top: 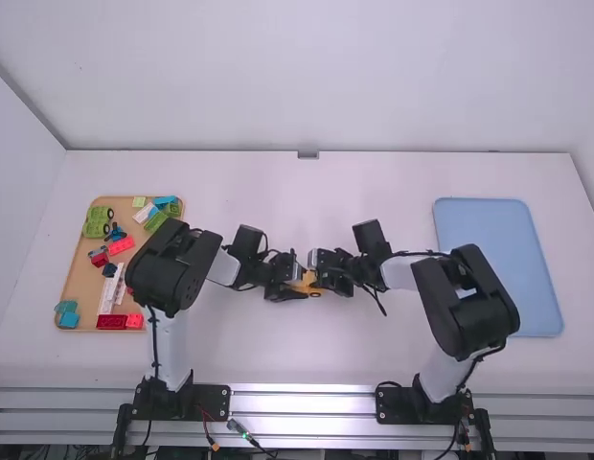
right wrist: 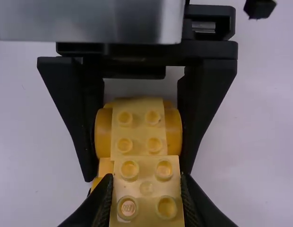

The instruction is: Assemble lego blocks to make yellow taxi

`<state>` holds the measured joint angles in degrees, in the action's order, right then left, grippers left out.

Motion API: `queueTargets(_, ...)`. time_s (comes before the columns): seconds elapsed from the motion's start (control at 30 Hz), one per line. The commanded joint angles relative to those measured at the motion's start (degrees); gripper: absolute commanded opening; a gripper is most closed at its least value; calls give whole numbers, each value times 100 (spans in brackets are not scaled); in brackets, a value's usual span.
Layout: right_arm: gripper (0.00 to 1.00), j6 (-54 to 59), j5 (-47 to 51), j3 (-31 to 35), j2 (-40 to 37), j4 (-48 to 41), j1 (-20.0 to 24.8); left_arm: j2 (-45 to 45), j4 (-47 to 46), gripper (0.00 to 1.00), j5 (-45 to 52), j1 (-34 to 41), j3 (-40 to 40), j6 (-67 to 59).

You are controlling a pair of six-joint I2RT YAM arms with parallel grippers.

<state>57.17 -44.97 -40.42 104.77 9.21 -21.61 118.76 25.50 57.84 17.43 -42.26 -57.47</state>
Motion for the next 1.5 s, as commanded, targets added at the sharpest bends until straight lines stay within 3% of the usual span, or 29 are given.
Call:
queueTargets(0.0,0,-31,-129,-7,-63,-63,-129,39,2,35,-179,59,26,4)
queueTargets(0.47,0,120,-321,-4,-63,-238,-164,42,2,35,-177,59,15,20)
queueTargets(0.53,15,116,-321,-4,-63,-214,-177,39,2,36,-177,57,15,20)
queueTargets(0.57,30,120,-319,-7,-63,-195,-164,42,2,36,-177,59,15,20)
queueTargets(0.73,50,-197,-321,-4,-63,76,-153,42,0,36,-179,57,15,20)
queueTargets(1.0,58,-337,-1113,-7,-66,518,181,42,0,36,-177,59,15,22)
queueTargets(1.13,56,-225,-1759,-4,-63,531,516,39,-2,36,-179,57,15,22)
queueTargets(1.23,23,-229,-2028,-4,-63,522,684,42,-2,36,-179,59,15,20)
queueTargets(1.27,0,-225,-2041,-4,-63,479,730,42,2,36,-179,59,15,20)
queueTargets(1.47,0,168,-1585,-2,-15,11,649,42,0,33,-179,59,15,20)
